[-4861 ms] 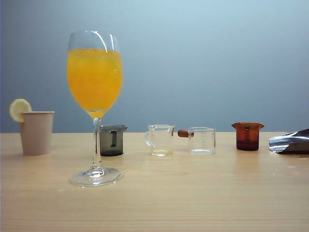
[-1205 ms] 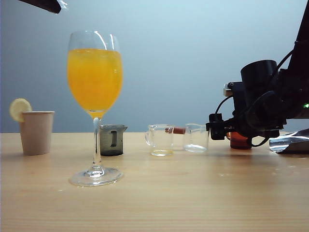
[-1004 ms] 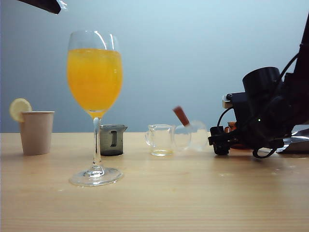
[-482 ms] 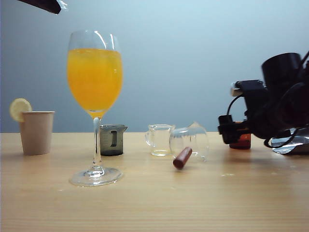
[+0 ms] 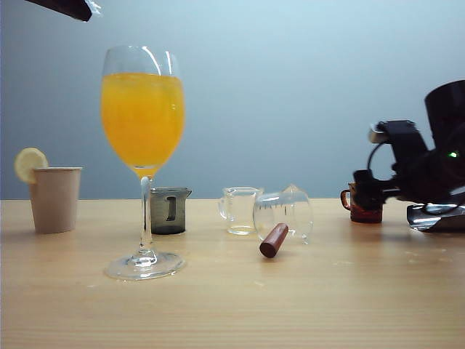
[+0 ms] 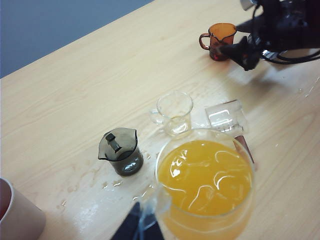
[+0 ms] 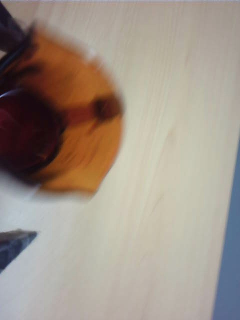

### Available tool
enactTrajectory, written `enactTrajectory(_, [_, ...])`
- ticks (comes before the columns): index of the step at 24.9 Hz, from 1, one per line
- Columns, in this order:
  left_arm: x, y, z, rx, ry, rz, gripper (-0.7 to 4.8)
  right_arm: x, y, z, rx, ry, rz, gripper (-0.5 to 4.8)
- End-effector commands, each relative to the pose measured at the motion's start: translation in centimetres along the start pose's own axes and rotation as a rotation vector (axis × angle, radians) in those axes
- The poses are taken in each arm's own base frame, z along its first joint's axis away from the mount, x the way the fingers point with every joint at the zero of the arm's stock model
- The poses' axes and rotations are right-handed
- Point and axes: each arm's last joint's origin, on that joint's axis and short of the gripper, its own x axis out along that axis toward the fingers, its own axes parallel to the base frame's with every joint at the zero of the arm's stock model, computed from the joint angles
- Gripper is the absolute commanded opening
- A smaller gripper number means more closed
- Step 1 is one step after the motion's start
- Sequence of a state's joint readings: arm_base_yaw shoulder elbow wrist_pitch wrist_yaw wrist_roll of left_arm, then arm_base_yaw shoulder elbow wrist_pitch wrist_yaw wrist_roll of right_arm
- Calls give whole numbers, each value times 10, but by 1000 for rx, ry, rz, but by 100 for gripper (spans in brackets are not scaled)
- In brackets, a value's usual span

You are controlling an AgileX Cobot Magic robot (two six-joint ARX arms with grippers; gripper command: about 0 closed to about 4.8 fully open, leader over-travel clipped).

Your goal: Pick up the fourth measuring cup from the left, pour the grenadine inside into the goblet, and finally put the measuring cup back in its original place.

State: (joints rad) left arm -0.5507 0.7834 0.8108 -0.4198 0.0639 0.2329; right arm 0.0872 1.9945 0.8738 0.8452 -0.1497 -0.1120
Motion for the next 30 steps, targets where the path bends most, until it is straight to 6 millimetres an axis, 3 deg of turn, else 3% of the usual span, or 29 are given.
enactTrajectory(1, [0, 1, 2, 3, -13, 4, -5, 12, 1, 4, -19, 8, 54, 479])
enactTrajectory(10, [0, 1, 2, 3, -12, 4, -5, 22, -2, -7, -15, 36, 59, 479])
enactTrajectory(14, [0, 1, 2, 3, -12, 4, -5, 22, -1, -4, -19, 5, 85, 414])
enactTrajectory(16, [0, 1, 2, 3, -10, 4, -5, 22, -1, -4, -14, 6, 100, 337])
enactTrajectory(24, [0, 0, -1, 2, 17, -3, -5, 22, -1, -4, 5, 6, 112, 145])
enactTrajectory(27, [0, 0, 0, 1, 15, -3, -5, 21, 0, 1, 42, -12, 136, 145])
enactTrajectory(30, [-1, 0, 0, 1, 14, -6, -5, 13, 4, 21, 33, -36, 155, 144])
